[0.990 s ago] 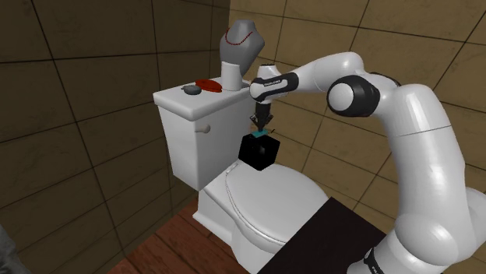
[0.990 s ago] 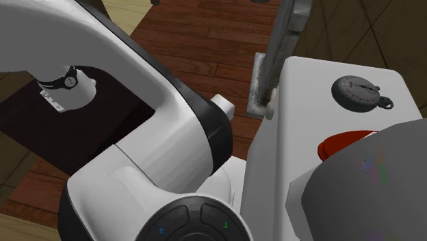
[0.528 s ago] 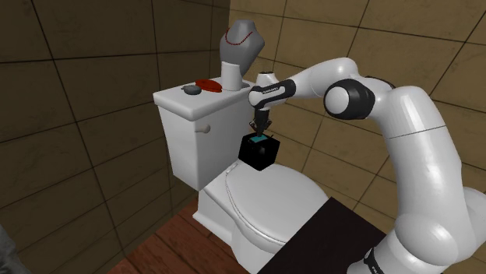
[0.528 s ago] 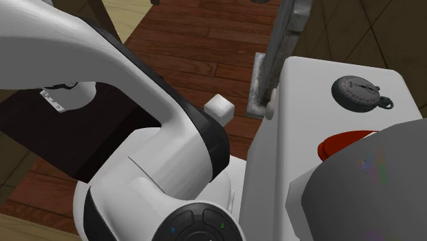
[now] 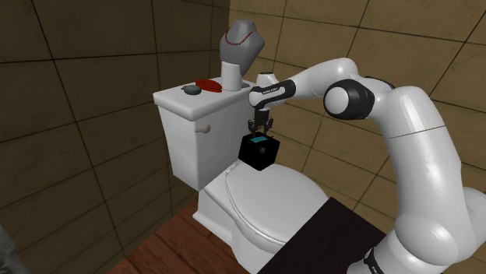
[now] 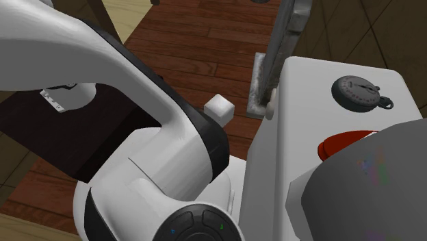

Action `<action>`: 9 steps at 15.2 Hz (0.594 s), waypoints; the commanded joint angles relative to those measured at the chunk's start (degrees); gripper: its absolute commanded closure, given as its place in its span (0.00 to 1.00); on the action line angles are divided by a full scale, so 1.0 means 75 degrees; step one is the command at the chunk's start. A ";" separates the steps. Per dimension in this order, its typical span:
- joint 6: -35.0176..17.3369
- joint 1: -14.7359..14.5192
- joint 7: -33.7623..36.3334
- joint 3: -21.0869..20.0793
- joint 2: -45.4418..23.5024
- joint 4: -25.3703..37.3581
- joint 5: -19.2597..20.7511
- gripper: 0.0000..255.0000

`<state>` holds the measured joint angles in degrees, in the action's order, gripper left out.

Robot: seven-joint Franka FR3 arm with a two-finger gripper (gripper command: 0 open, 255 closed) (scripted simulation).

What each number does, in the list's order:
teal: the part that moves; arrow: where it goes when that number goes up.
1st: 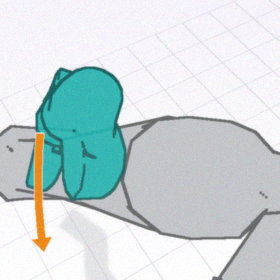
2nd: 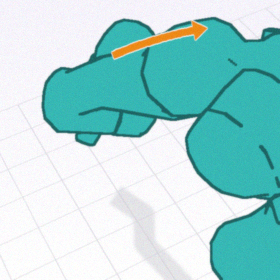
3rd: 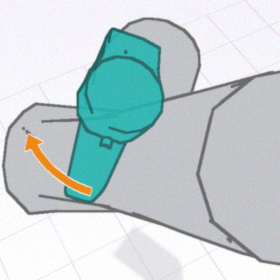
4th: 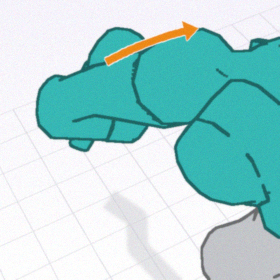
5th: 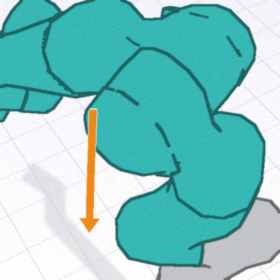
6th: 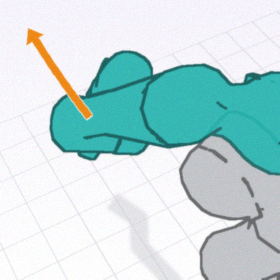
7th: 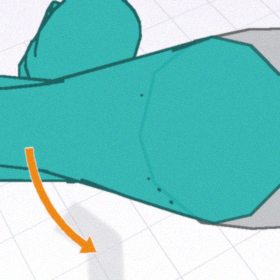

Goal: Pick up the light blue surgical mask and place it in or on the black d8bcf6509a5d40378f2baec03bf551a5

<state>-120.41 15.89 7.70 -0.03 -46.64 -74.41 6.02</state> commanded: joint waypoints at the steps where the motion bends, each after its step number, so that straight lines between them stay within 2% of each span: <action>1: 0.0000 0.0000 0.0000 0.0000 -0.0001 -0.0001 0.0000 0.00; 4: 0.0000 0.0000 0.0000 0.0000 0.0000 -0.0001 0.0000 0.00; 9: 0.0686 -0.0042 -0.0017 -0.0020 0.0436 0.0247 -0.0023 0.00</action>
<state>-115.83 15.52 7.69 -0.18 -43.90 -72.53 5.88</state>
